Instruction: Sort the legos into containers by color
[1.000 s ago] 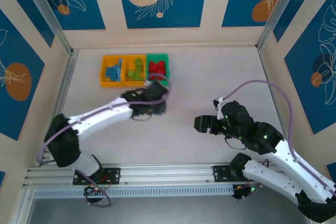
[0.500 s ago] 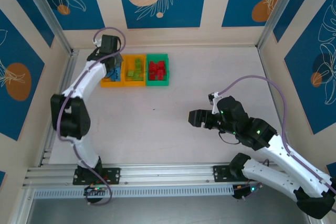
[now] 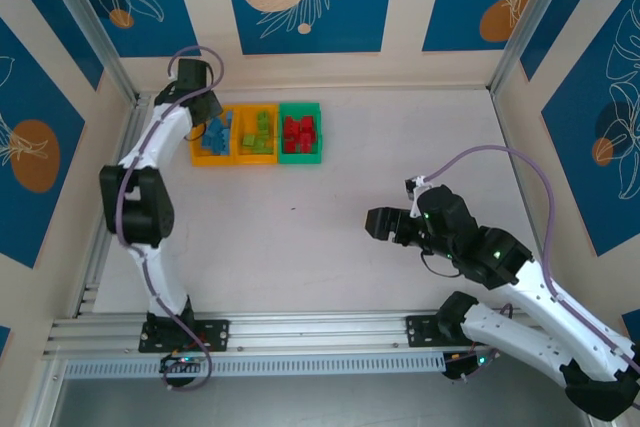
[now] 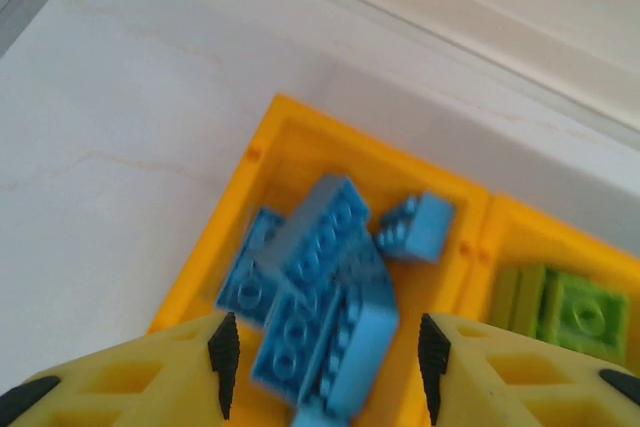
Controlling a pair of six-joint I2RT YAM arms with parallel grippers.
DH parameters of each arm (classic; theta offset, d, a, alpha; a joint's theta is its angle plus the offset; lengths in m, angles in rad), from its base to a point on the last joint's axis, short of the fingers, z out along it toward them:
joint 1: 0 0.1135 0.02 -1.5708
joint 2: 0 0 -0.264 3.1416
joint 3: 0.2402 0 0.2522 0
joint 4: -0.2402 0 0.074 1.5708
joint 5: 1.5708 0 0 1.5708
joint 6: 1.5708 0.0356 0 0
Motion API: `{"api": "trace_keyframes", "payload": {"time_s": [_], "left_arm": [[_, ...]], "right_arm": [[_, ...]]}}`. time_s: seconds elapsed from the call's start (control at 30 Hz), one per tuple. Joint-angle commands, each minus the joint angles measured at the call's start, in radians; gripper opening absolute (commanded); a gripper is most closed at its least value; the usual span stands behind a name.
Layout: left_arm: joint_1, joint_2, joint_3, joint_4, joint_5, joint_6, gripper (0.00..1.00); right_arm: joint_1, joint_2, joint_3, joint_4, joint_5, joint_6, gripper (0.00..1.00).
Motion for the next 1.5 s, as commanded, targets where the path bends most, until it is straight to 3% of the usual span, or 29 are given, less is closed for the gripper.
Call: {"api": "trace_keyframes", "payload": {"time_s": [0.0,0.23,0.33,0.43,0.5,0.57,0.63,0.67,0.7,0.8,0.87,0.97,1.0,1.07,1.13,1.2,1.27,1.3,1.47], "left_arm": [[-0.035,-0.280,-0.185,0.139,0.067,-0.003,0.51],[-0.143,-0.826,-0.674,0.298,0.070,0.106,0.50],[-0.156,-1.047,-0.868,0.327,0.045,0.174,0.52],[-0.156,-1.208,-1.045,0.378,0.000,0.259,0.59],[-0.156,-1.259,-1.133,0.405,-0.064,0.293,0.72],[-0.156,-1.271,-1.233,0.502,-0.101,0.368,0.96],[-0.155,-1.256,-1.322,0.612,-0.136,0.405,1.00],[-0.155,-1.239,-1.360,0.661,-0.150,0.425,1.00],[-0.154,-1.215,-1.387,0.700,-0.167,0.441,1.00],[-0.149,-1.110,-1.431,0.824,-0.206,0.474,1.00],[-0.130,-1.018,-1.452,0.958,-0.172,0.487,1.00],[-0.106,-0.827,-1.443,1.193,-0.110,0.535,1.00],[-0.095,-0.743,-1.415,1.250,-0.077,0.551,1.00],[-0.078,-0.589,-1.333,1.285,-0.040,0.605,1.00],[-0.040,-0.456,-1.259,1.261,-0.020,0.570,1.00],[-0.007,-0.298,-1.320,1.544,0.020,0.557,1.00],[0.015,-0.361,-1.306,1.402,0.041,0.517,1.00],[0.018,-0.325,-1.310,1.468,0.043,0.525,1.00],[0.016,-0.338,-1.297,1.420,0.055,0.531,1.00]], "right_arm": [[-0.051,0.018,0.023,-0.013,0.123,-0.047,0.84],[-0.243,0.059,-0.101,0.226,0.322,-0.249,0.90],[-0.384,0.110,-0.215,0.432,0.341,-0.370,0.91],[-0.551,0.234,-0.321,0.682,0.250,-0.444,0.91],[-0.628,0.355,-0.353,0.820,0.164,-0.470,0.91],[-0.642,0.497,-0.351,0.943,0.169,-0.518,0.92],[-0.647,0.627,-0.384,1.162,0.195,-0.566,0.94],[-0.653,0.661,-0.338,1.119,0.203,-0.557,0.95],[-0.661,0.692,-0.344,1.206,0.198,-0.569,0.96],[-0.698,0.798,-0.396,1.471,0.077,-0.627,0.99],[-0.690,0.787,-0.376,1.405,0.048,-0.642,0.99],[-0.739,0.820,-0.453,1.549,-0.131,-0.658,0.99],[-0.730,0.841,-0.478,1.670,-0.097,-0.656,0.99],[-0.723,0.819,-0.462,1.578,-0.069,-0.654,0.99],[-0.716,0.815,-0.461,1.591,-0.058,-0.656,0.99],[-0.731,0.815,-0.462,1.589,-0.090,-0.652,0.99],[-0.733,0.817,-0.461,1.590,-0.094,-0.653,0.99],[-0.733,0.814,-0.460,1.584,-0.093,-0.653,0.99],[-0.729,0.818,-0.454,1.579,-0.117,-0.667,0.99]]}}
